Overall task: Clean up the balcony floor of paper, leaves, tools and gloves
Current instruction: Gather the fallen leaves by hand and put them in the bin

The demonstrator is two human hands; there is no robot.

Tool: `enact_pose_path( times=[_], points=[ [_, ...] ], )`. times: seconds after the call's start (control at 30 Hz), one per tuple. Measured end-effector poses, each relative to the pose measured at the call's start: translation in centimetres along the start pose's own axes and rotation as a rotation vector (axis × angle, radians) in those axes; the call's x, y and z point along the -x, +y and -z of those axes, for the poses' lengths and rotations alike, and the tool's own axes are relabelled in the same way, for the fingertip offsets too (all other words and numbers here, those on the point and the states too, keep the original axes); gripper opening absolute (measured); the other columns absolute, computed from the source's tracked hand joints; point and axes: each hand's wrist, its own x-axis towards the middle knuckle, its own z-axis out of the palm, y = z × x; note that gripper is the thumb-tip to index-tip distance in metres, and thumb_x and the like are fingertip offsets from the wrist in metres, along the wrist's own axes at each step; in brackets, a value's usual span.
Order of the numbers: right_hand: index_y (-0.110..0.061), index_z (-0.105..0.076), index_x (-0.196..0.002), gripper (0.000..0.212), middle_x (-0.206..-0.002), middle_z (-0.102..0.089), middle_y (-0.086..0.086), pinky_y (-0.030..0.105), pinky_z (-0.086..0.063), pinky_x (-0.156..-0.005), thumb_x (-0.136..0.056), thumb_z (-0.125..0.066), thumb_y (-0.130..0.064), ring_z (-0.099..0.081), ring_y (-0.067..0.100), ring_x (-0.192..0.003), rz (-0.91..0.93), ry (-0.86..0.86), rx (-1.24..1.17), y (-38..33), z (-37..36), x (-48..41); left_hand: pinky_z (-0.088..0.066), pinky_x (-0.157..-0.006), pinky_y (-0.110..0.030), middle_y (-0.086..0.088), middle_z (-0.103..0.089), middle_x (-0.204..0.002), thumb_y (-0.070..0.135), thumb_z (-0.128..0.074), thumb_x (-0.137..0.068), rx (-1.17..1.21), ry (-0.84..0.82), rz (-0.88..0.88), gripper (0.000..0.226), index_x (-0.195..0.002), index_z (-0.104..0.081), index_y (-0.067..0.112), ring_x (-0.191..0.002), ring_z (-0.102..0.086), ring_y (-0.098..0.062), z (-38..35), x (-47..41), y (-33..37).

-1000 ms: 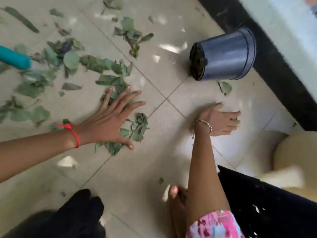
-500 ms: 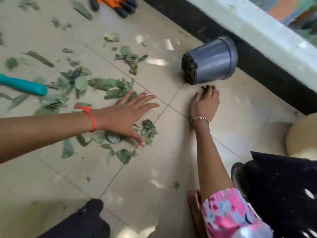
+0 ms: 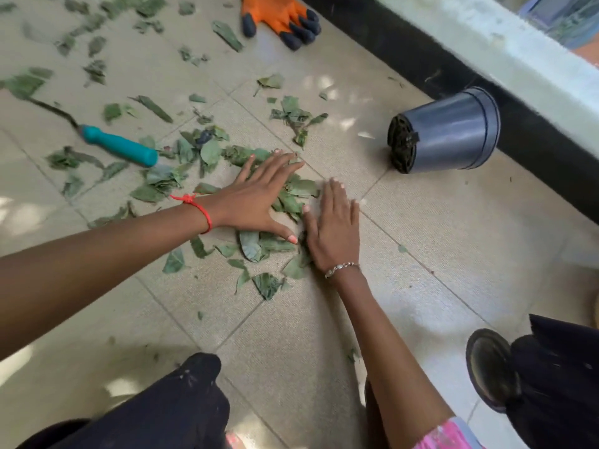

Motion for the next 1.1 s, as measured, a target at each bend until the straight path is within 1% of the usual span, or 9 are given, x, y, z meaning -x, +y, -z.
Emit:
enact_pose_path(
  times=[0.07,0.2,0.3,0.37,0.57,0.7,0.93,1.0,1.1],
  points=[
    [-0.016,-0.009,-0.149,0.068,-0.156,-0.013,0.000,0.034,0.007,-0.118,-0.091,-0.006,-0.052,-0.004,0.010,-0.144,0.129,-0.036,-0.069,-1.4,-0.6,0.3,0.019,-0.109,-0.039,0.003,0.019,-0.156,0.071,-0.062,-0.062,0.039,0.011,0.025,0.123,-0.148,0.012,0.025,-0.143,0.021,-0.013,0.1,0.6,-0.4],
    [-0.015,-0.014,-0.147,0.072,-0.156,-0.014,0.003,0.036,-0.005,-0.119,-0.089,-0.032,-0.053,-0.010,0.013,-0.144,0.108,-0.010,-0.444,-1.9,0.4,0.7,0.014,-0.113,-0.034,0.008,0.020,-0.156,0.063,-0.069,-0.063,0.205,-0.059,0.095,0.123,-0.147,0.014,0.031,-0.142,0.017,-0.009,0.4,2.8,-1.2],
    [-0.022,0.008,-0.147,0.111,-0.155,0.015,0.000,0.036,0.009,-0.117,-0.064,-0.034,-0.082,0.014,0.011,-0.142,0.315,-0.261,-0.189,-2.1,0.4,2.6,0.013,-0.111,-0.027,0.013,0.018,-0.155,0.057,-0.073,-0.063,0.294,-0.059,0.120,0.122,-0.147,0.013,0.034,-0.135,0.018,0.001,0.1,5.2,-1.8],
    [-0.030,0.016,-0.144,0.119,-0.153,0.019,0.000,0.044,0.012,-0.115,-0.052,-0.031,-0.090,0.020,0.014,-0.141,0.462,-0.274,0.047,-2.5,-0.5,3.5,0.009,-0.109,-0.024,0.015,0.018,-0.155,0.049,-0.077,-0.064,0.335,-0.066,0.141,0.123,-0.146,0.013,0.035,-0.131,0.015,0.005,-0.2,6.4,-2.3],
    [-0.028,0.003,-0.147,0.110,-0.156,0.006,0.010,0.049,0.006,-0.113,-0.061,-0.036,-0.084,0.009,0.025,-0.144,0.362,-0.125,0.026,-6.4,-2.6,1.0,-0.004,-0.113,-0.033,0.016,0.010,-0.156,0.045,-0.081,-0.062,0.436,0.083,0.251,0.120,-0.147,0.004,0.036,-0.142,0.006,-0.007,-0.5,9.9,-4.2],
    [-0.025,-0.009,-0.148,0.106,-0.156,-0.007,0.011,0.050,0.002,-0.114,-0.064,-0.035,-0.085,0.001,0.027,-0.144,0.426,-0.051,0.074,-8.1,-3.8,0.3,-0.009,-0.114,-0.043,0.006,-0.011,-0.153,0.072,-0.054,-0.064,0.371,0.389,0.396,0.099,-0.145,-0.018,0.028,-0.137,-0.008,-0.008,-0.8,12.1,-5.6],
    [-0.026,-0.015,-0.147,0.090,-0.156,-0.009,0.008,0.039,0.011,-0.115,-0.074,-0.026,-0.078,0.001,0.020,-0.145,0.433,-0.025,0.000,-8.4,-3.4,0.8,-0.016,-0.107,-0.035,-0.011,-0.034,-0.136,0.059,-0.041,-0.076,0.158,0.838,0.681,0.069,-0.126,-0.043,0.012,-0.131,-0.027,-0.024,-1.4,13.6,-9.4],
    [-0.026,-0.016,-0.146,0.087,-0.155,-0.011,0.008,0.039,0.010,-0.115,-0.076,-0.026,-0.077,-0.001,0.020,-0.145,0.436,-0.023,-0.007,-8.4,-3.5,0.8,-0.014,-0.107,-0.034,-0.012,-0.033,-0.138,0.057,-0.043,-0.080,0.146,0.874,0.761,0.067,-0.127,-0.042,0.009,-0.133,-0.027,-0.025,-1.3,13.6,-11.1],
    [-0.025,-0.017,-0.144,0.083,-0.154,-0.015,0.010,0.039,0.009,-0.115,-0.078,-0.028,-0.075,-0.005,0.021,-0.144,0.445,-0.001,0.002,-8.4,-3.7,0.8,0.001,-0.115,-0.041,-0.009,-0.013,-0.156,0.050,-0.049,-0.091,0.215,0.716,0.859,0.071,-0.145,-0.023,0.011,-0.145,-0.008,-0.022,-1.2,13.4,-13.6]
  ],
)
